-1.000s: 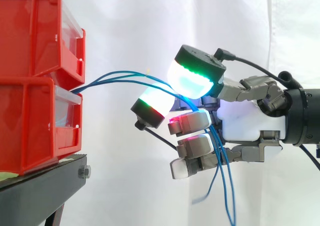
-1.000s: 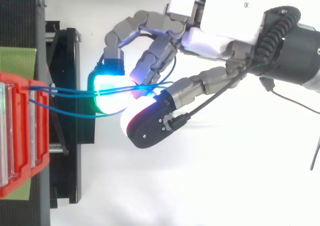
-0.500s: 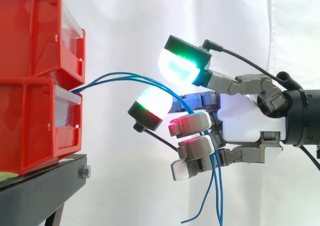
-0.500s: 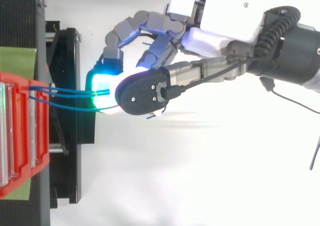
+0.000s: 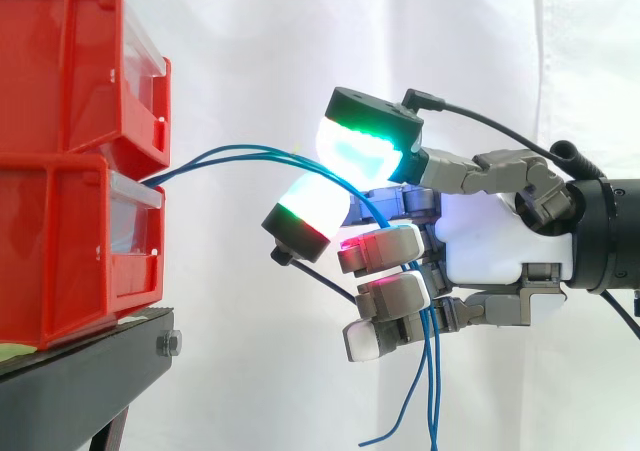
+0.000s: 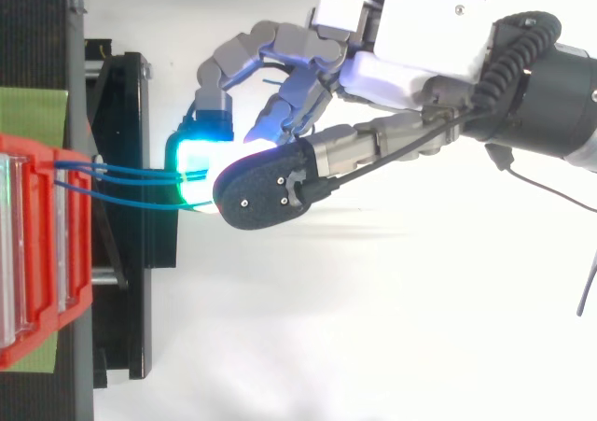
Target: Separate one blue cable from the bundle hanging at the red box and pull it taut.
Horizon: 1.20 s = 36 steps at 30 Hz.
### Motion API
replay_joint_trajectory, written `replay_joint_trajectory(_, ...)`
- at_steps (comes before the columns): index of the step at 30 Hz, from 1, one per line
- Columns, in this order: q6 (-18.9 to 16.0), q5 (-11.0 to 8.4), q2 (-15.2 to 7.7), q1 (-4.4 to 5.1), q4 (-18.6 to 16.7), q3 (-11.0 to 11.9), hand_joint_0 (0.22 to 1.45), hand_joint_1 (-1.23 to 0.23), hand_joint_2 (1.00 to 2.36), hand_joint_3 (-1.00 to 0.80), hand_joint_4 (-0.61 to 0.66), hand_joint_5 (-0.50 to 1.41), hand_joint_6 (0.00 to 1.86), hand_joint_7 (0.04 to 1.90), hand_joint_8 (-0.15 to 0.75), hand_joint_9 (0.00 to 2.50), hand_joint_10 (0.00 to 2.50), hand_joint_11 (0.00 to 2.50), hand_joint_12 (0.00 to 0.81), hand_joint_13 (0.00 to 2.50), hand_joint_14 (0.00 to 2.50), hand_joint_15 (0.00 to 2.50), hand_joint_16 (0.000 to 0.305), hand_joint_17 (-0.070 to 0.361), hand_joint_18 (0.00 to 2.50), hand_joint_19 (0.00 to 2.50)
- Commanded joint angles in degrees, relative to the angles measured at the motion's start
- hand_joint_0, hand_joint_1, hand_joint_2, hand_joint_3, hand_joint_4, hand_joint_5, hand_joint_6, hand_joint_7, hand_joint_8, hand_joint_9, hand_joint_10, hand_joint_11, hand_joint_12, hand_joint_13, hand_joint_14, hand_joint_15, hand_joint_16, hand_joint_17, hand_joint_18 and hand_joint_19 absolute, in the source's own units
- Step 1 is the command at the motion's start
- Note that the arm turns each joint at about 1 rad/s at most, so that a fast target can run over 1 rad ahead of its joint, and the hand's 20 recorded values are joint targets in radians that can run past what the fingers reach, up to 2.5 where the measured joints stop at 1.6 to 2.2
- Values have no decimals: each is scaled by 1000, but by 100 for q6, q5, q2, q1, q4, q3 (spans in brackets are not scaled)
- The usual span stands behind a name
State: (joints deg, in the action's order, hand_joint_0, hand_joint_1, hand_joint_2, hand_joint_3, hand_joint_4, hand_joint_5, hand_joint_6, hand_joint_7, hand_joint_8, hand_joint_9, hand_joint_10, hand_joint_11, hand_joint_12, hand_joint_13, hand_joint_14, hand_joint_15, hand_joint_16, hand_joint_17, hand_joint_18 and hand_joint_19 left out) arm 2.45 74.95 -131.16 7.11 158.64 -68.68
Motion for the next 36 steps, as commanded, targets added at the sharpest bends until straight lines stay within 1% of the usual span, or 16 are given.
replay_joint_trajectory(1,-8,2,2,1,0,4,782,-813,1000,-500,-47,-239,948,950,200,1114,5,1639,283,1141,28,1203,45,101,718,673)
replay_joint_trajectory(4,-8,19,2,-8,0,4,757,-838,1000,-500,-26,-235,941,932,200,1121,5,1630,287,1145,29,1196,45,100,729,669)
replay_joint_trajectory(8,1,19,11,-8,0,4,619,-821,1000,-500,12,-233,936,938,203,1128,4,1643,296,1150,28,1205,45,100,725,689)
replay_joint_trajectory(11,1,11,29,-8,0,4,526,-744,1000,-500,62,-233,934,900,233,1130,0,1623,316,1164,25,1196,48,108,743,704)
replay_joint_trajectory(14,1,11,73,-8,70,-5,509,-641,1000,-500,74,-232,933,877,250,1145,0,1602,329,1175,24,1194,50,112,760,716)
replay_joint_trajectory(18,1,-7,117,-16,185,4,540,-554,1000,-500,69,-232,927,884,237,1143,3,1613,315,1166,26,1206,48,109,754,725)
replay_joint_trajectory(19,1,-7,117,-16,193,4,588,-519,1000,-500,56,-232,922,911,220,1142,3,1630,303,1159,26,1201,46,104,741,732)
replay_joint_trajectory(20,1,2,108,-16,211,4,620,-512,1000,-500,50,-231,922,940,230,1146,4,1611,300,1157,26,1196,46,103,741,736)
replay_joint_trajectory(21,1,-7,117,-16,211,-5,629,-525,1000,-500,46,-230,925,951,227,1150,4,1629,299,1154,26,1206,46,103,739,745)
replay_joint_trajectory(23,1,-7,108,-16,211,4,640,-583,1012,-373,46,-229,936,975,232,1158,4,1620,303,1151,27,1201,46,104,741,745)
replay_joint_trajectory(26,1,-7,108,-16,211,-5,642,-627,1019,-271,22,-228,947,1004,228,1156,3,1647,304,1147,27,1198,46,104,743,746)
replay_joint_trajectory(30,1,-7,108,-16,211,4,656,-681,1024,-195,-35,-227,955,1054,228,1154,3,1639,304,1149,28,1198,47,106,745,734)
replay_joint_trajectory(32,1,-7,117,-16,211,-5,678,-713,1025,-176,-72,-229,959,1105,218,1154,3,1641,296,1147,26,1206,47,105,745,734)
replay_joint_trajectory(34,1,-7,117,-16,211,4,695,-736,1025,-181,-93,-233,964,1103,210,1137,2,1650,298,1147,24,1212,47,105,738,727)
replay_joint_trajectory(35,1,-7,108,-16,211,-5,734,-775,1023,-234,-81,-238,968,1125,209,1137,3,1658,294,1143,27,1197,46,104,721,723)
replay_joint_trajectory(36,1,-7,108,-16,211,4,755,-788,1019,-285,-95,-238,970,1095,199,1130,3,1655,289,1134,27,1203,46,103,712,722)
